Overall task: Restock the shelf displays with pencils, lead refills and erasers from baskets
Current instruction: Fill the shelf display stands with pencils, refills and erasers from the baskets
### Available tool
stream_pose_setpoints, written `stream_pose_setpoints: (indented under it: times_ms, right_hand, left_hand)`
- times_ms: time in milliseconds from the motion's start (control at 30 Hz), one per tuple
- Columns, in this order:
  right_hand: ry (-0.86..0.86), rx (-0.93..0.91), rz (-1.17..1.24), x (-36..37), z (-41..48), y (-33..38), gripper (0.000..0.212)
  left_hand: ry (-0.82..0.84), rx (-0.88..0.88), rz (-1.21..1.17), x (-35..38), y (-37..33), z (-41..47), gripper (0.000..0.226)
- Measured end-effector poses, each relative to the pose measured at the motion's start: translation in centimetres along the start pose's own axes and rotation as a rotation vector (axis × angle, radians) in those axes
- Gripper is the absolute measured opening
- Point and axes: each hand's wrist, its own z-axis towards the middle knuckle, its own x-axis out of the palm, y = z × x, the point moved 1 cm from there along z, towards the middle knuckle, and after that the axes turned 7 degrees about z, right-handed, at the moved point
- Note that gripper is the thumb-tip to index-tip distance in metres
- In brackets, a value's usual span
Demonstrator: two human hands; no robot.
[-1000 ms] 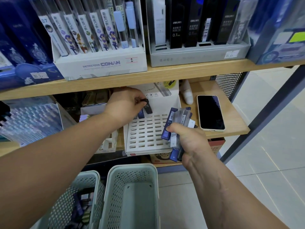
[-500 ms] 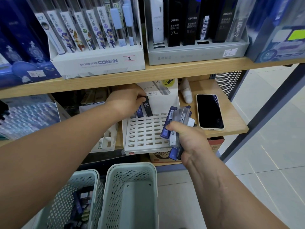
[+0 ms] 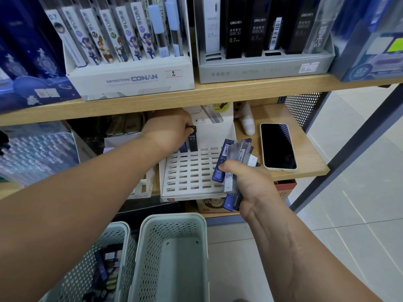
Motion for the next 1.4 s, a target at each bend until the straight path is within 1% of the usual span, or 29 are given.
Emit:
stream_pose_setpoints:
  times_ms: [67, 167, 200, 267, 300, 333, 367, 433, 467, 500, 533, 633, 700, 800, 867, 967, 1100, 1300, 1400]
  right_hand:
    - [0.010, -0.006, -0.010, 0.1, 0.0, 0.0, 0.030]
    - [0.026, -0.015, -0.023, 0.1, -0.1, 0.1, 0.030]
    - [0.030, -0.017, -0.028, 0.1, 0.0, 0.0, 0.029]
    - [0.035, -0.024, -0.030, 0.2, 0.0, 0.0, 0.029]
    - [0.037, -0.030, -0.028, 0.2, 0.0, 0.0, 0.028]
    - [0.042, -0.039, -0.027, 0.3, 0.1, -0.1, 0.026]
    - [0.048, -0.046, -0.030, 0.4, 0.2, -0.2, 0.024]
    - [0.065, -0.055, -0.054, 0.8, 0.0, -0.6, 0.020]
    - [0.079, -0.055, -0.069, 1.1, -0.1, -1.0, 0.019]
    - [0.092, -0.050, -0.082, 1.4, -0.2, -1.3, 0.019]
    - [0.102, -0.041, -0.091, 1.7, -0.4, -1.6, 0.018]
    - [0.115, -0.008, -0.107, 2.4, -1.0, -2.2, 0.015]
    - [0.118, 0.000, -0.105, 2.6, -1.4, -2.4, 0.016]
    - [0.096, -0.007, -0.108, 2.8, -1.6, -2.5, 0.019]
    - [0.079, -0.003, -0.103, 2.8, -1.6, -2.5, 0.021]
    - [0.076, 0.013, -0.077, 2.8, -1.7, -2.4, 0.019]
    - [0.070, 0.032, -0.074, 2.8, -1.7, -2.3, 0.021]
    - [0.053, 0.043, -0.081, 2.8, -1.4, -2.0, 0.020]
    - [0.055, 0.053, -0.085, 2.8, -1.5, -1.8, 0.020]
  left_hand:
    - [-0.050, 0.002, 0.037, 0.4, 0.1, -0.2, 0.022]
    - [-0.020, 0.039, 0.157, 1.2, 0.0, -0.5, 0.023]
    - [-0.042, 0.051, 0.164, 1.2, 0.0, -0.8, 0.024]
    - [-0.190, 0.071, 0.063, 0.9, 0.1, -1.8, 0.023]
    - [-0.259, 0.067, -0.035, 0.7, 0.0, -2.8, 0.021]
    - [-0.280, 0.041, -0.172, 0.5, -0.3, -3.9, 0.018]
    - [-0.222, -0.022, -0.359, 0.4, -0.9, -5.3, 0.014]
    - [0.033, -0.209, -0.812, 1.0, -2.4, -8.1, 0.013]
    - [0.129, -0.292, -0.989, 1.5, -3.1, -9.5, 0.013]
    - [0.174, -0.350, -1.108, 1.9, -3.5, -10.6, 0.015]
    - [0.184, -0.391, -1.196, 2.3, -3.7, -11.6, 0.018]
    - [0.141, -0.459, -1.356, 2.5, -3.4, -13.1, 0.025]
    - [0.120, -0.473, -1.387, 2.2, -3.0, -13.6, 0.028]
    - [0.083, -0.470, -1.375, 1.9, -2.2, -13.9, 0.033]
    - [0.060, -0.457, -1.349, 1.6, -1.5, -14.2, 0.026]
    - [0.056, -0.449, -1.364, 1.3, -0.3, -14.5, 0.018]
    - [0.065, -0.400, -1.326, 0.9, 0.7, -13.9, 0.029]
    - [0.032, -0.268, -1.147, 0.4, 2.1, -10.9, 0.021]
    - [-0.077, -0.228, -0.966, 0.7, 2.5, -8.9, 0.023]
